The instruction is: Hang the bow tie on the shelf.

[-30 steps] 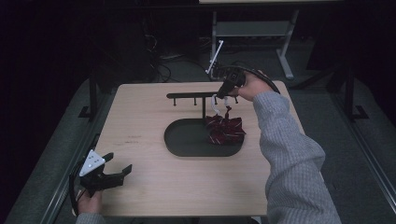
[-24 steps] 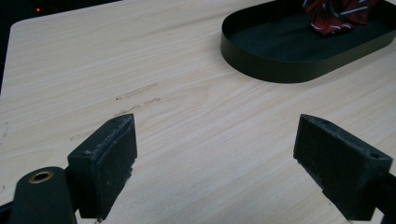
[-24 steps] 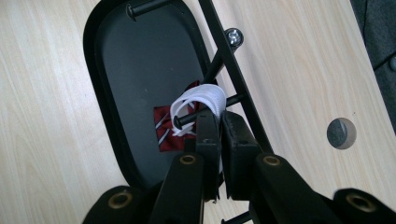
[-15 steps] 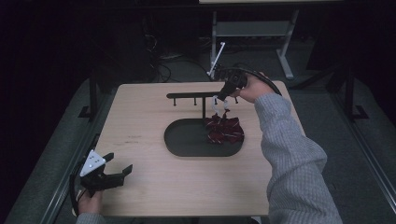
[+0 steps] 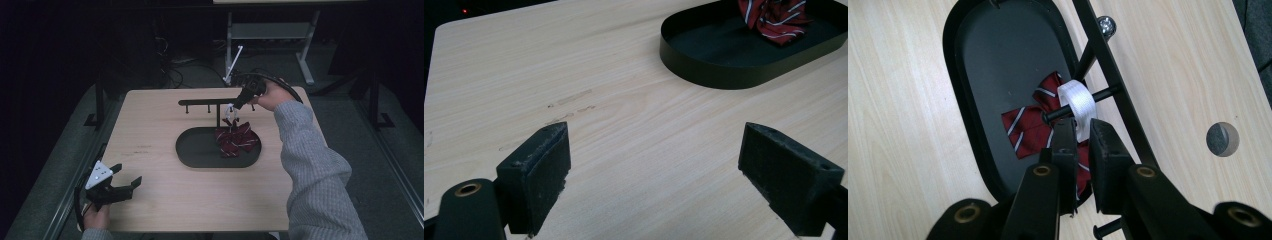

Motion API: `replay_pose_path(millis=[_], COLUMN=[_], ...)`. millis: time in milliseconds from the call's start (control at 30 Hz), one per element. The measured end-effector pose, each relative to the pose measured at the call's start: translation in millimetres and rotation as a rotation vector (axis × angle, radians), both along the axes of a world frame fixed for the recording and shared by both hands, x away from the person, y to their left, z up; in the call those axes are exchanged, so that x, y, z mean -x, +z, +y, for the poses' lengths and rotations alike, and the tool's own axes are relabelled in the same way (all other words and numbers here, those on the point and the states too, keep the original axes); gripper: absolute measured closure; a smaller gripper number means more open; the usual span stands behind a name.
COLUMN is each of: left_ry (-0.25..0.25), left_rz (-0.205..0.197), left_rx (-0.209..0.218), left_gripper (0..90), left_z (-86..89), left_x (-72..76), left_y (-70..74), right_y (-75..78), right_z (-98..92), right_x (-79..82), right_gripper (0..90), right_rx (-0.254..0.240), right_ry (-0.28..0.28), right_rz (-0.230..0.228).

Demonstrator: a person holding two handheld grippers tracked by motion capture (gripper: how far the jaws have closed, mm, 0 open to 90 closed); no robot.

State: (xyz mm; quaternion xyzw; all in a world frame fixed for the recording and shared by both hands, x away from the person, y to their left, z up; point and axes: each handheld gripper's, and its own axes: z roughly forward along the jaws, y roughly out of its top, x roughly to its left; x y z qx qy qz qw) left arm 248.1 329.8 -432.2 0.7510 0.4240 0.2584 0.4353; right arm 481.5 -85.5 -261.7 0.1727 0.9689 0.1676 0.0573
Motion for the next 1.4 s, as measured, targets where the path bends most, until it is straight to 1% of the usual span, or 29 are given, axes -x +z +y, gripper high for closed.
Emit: replay_pose_path(millis=[133, 200, 333, 667, 900, 967, 1200, 1400], left_ry=[0.000, -0.007, -0.004, -0.006, -0.007, -0.009, -0.009, -0.008], left_rz=[0.001, 0.004, -0.002, 0.000, 0.001, -0.001, 0.000, 0.002], left_rx=[0.001, -0.008, 0.001, -0.004, -0.003, -0.008, -0.010, -0.010], left_gripper=[13.1, 13.1, 13.1, 13.1, 13.1, 13.1, 13.1, 13.1], left_z=[-0.7, -0.5, -0.7, -1.5, -1.5, -1.7, -1.6, -1.8], left_x=[-0.1, -0.3, 1.0, 0.9, 0.9, 0.9, 1.0, 1.2], left_y=[0.0, -0.2, 0.3, 0.1, 0.1, 0.0, 0.0, 0.3], right_y=[-0.4, -1.1, -0.7, -0.1, -0.1, 0.3, 3.1, 4.3], right_z=[-2.2, -3.4, -5.1, -12.4, -18.0, -19.0, -21.4, -22.4], right_x=[1.3, 1.7, 3.7, 10.2, 15.4, 16.9, 21.3, 25.8], right_gripper=[79.0, 78.0, 77.4, 74.1, 71.5, 70.4, 68.4, 65.7], right_rx=[-0.009, -0.014, -0.017, -0.032, -0.057, -0.049, -0.052, -0.044], right_ry=[0.002, 0.003, 0.004, 0.000, -0.007, -0.010, -0.011, -0.007], right_rz=[0.005, 0.012, 0.008, 0.004, 0.009, 0.007, 0.008, 0.003])
